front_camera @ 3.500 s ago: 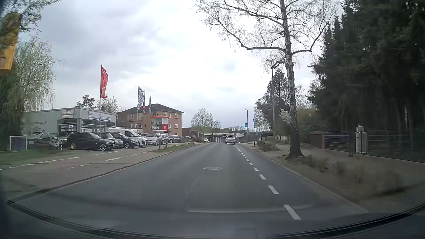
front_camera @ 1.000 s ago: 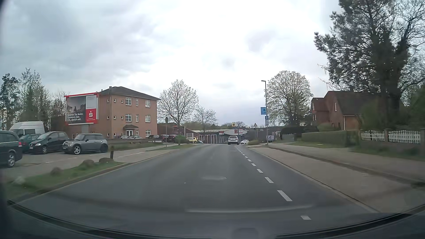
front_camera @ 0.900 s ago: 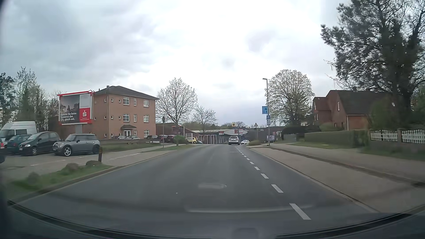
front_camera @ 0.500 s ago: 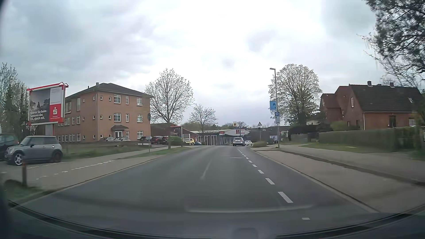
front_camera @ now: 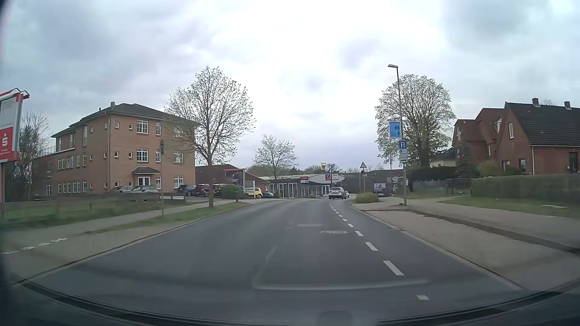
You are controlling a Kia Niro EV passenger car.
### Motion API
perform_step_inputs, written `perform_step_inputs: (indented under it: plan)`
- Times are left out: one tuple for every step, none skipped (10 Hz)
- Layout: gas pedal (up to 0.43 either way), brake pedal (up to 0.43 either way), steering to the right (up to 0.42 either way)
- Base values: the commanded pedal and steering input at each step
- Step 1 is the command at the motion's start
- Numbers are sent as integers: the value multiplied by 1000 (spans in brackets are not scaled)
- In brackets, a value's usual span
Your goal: Follow the waypoints while adhering to traffic rules and regulations
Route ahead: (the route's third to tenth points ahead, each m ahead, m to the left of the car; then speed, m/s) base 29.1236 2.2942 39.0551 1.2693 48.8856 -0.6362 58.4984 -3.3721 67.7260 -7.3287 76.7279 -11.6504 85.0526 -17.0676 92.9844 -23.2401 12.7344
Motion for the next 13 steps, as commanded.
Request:
perform_step_inputs:
  plan:
    - [130, 0, -3]
    - [138, 0, -1]
    - [138, 0, -1]
    - [138, 0, -1]
    - [138, 0, 0]
    - [138, 0, -1]
    - [138, 0, 0]
    - [138, 0, 1]
    - [138, 0, 1]
    - [138, 0, 2]
    - [138, 0, 5]
    - [138, 0, 6]
    - [138, 0, 10]
